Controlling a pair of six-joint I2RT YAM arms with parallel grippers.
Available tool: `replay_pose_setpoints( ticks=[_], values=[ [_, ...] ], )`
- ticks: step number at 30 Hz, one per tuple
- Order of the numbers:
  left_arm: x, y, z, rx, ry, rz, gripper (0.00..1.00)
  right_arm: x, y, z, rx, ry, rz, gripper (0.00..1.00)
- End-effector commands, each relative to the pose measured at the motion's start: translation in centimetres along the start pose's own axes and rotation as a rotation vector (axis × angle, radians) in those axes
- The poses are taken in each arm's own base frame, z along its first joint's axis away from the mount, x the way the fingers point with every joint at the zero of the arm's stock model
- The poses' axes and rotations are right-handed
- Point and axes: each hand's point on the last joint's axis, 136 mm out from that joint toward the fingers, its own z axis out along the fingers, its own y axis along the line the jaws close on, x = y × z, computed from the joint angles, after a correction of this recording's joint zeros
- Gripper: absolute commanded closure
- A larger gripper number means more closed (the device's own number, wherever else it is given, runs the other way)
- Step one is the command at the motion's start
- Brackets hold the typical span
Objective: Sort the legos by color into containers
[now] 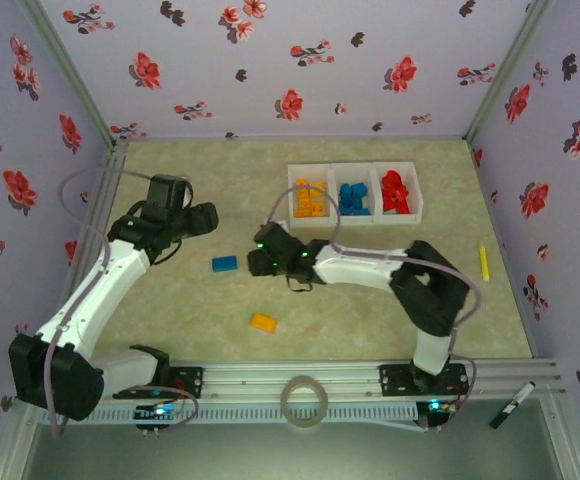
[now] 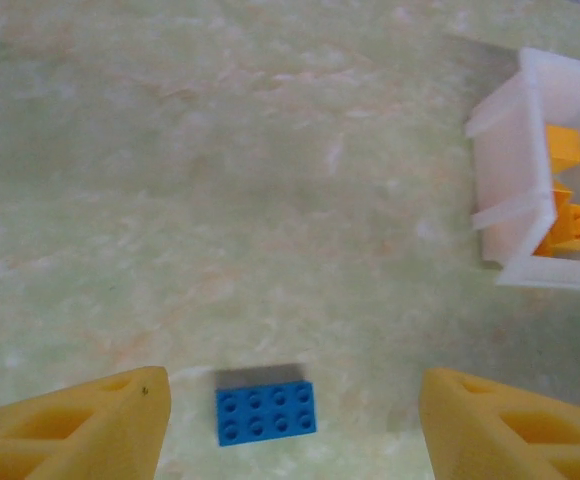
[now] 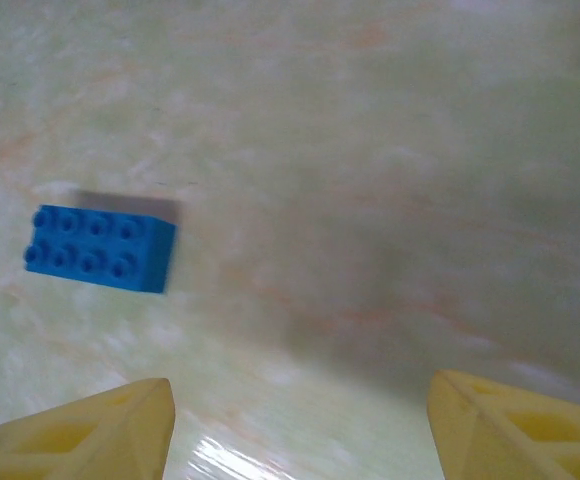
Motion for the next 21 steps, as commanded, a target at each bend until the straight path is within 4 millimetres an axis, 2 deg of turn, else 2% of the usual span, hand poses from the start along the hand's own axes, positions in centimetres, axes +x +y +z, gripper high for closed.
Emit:
replay_pose_setpoints(
  ticks=[1, 9, 21],
  values=[
    [0.3, 1.1, -1.2, -0.022, -0.009, -0.018, 0.31, -1.1, 3.2, 1.8, -0.016, -0.041, 0.055, 0.32],
    [0.4, 2.4, -2.1, -0.034, -0.027, -0.039, 0.30, 0.5, 5.9, 5.8, -0.015, -0.009, 0.061, 0.28],
    [0.5, 2.3, -2.3, -0.010, -0.034, -0.047, 0.30, 1.3, 6.4, 8.7, 0.053, 0.020, 0.033, 0.21]
  ],
)
